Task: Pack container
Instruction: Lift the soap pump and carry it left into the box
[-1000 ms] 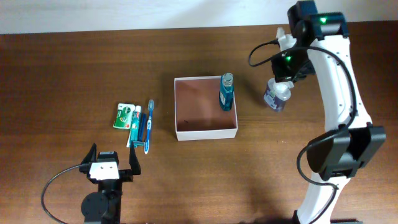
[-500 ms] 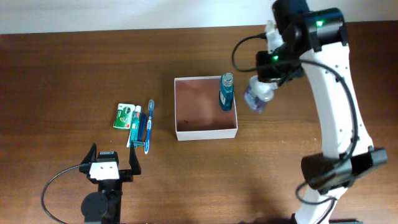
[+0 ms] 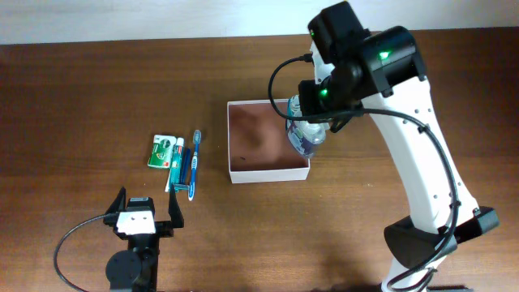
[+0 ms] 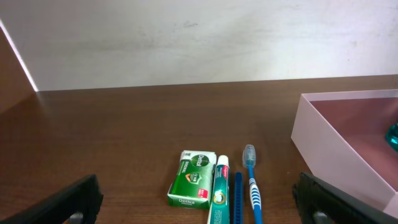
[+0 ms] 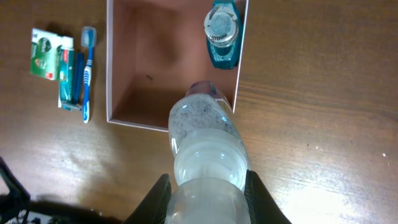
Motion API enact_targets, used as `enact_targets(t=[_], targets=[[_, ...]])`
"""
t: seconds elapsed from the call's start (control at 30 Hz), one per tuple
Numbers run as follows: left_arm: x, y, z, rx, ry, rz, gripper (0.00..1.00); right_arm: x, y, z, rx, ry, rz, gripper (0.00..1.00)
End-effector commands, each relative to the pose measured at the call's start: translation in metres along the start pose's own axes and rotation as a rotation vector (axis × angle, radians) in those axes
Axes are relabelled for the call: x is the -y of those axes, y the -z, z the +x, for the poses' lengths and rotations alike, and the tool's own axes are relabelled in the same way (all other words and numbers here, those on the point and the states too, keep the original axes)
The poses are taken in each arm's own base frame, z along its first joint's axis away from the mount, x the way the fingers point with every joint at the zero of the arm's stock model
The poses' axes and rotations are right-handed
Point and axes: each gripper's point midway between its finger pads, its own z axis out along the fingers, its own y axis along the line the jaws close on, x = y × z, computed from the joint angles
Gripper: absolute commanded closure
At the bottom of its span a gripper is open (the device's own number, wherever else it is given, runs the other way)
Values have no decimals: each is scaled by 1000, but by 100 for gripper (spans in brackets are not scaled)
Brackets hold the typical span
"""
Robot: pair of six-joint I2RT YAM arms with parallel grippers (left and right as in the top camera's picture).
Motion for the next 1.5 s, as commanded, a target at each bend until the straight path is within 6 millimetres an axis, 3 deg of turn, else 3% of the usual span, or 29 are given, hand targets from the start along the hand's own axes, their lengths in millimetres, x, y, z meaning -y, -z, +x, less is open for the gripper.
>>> enact_targets(t=[0.0,0.3,1.13,1.47], targets=[[3,0,3,-2,-17,14,1,-1,20,-1,84,-65,49,84],[3,0,3,-2,-17,15,1,-16,10,-4,112,-87,89,84],[3,0,3,-3,-17,15,1,-18,-44,-14,29,-144,141,84],[3,0,3,-2,-17,15,1,-13,-87,-5,-33,-148,174,84]])
